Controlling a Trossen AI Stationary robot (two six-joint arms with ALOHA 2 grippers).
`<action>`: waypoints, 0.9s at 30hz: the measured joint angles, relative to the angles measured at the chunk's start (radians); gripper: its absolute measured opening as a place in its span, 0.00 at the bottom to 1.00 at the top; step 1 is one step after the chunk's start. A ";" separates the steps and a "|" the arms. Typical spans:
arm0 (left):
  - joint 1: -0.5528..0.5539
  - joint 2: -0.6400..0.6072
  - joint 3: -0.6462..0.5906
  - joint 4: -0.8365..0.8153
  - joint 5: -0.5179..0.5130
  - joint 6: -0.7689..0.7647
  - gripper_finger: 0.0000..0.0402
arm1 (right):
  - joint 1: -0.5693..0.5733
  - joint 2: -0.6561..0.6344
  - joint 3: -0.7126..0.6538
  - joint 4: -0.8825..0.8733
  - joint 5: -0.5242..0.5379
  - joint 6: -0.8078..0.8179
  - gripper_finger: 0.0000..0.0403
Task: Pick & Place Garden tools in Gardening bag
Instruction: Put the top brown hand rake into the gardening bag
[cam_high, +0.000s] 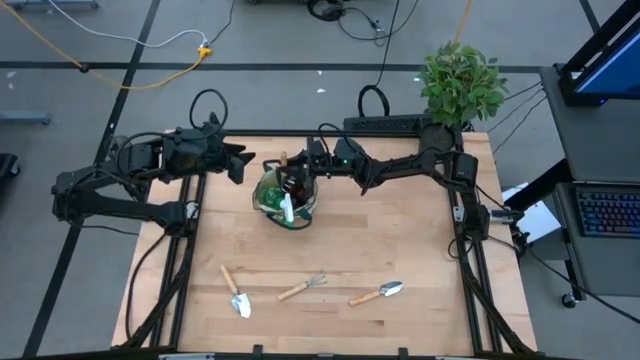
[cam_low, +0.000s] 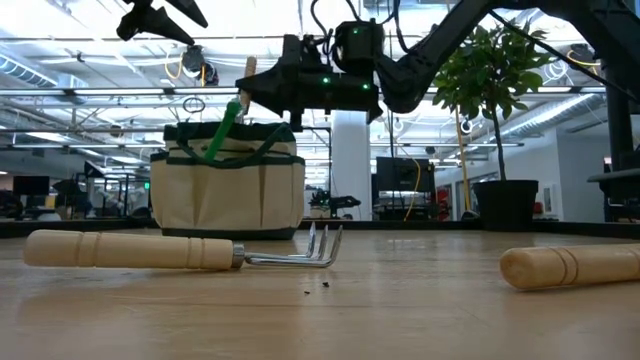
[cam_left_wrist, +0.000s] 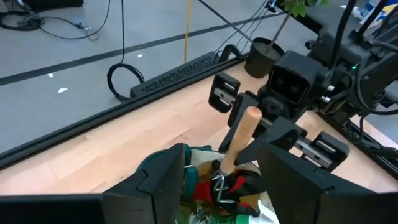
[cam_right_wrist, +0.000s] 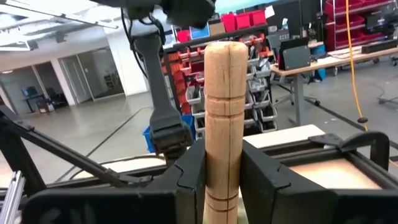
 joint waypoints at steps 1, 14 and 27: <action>0.000 0.000 0.000 0.000 -0.001 0.000 0.52 | 0.000 0.000 0.000 0.003 0.000 0.001 0.15; 0.000 0.000 0.000 0.000 -0.008 0.000 0.52 | 0.000 -0.001 0.000 0.072 0.000 0.022 0.15; 0.000 0.000 0.000 0.000 -0.008 0.000 0.52 | 0.000 -0.001 0.000 0.024 0.006 -0.011 0.15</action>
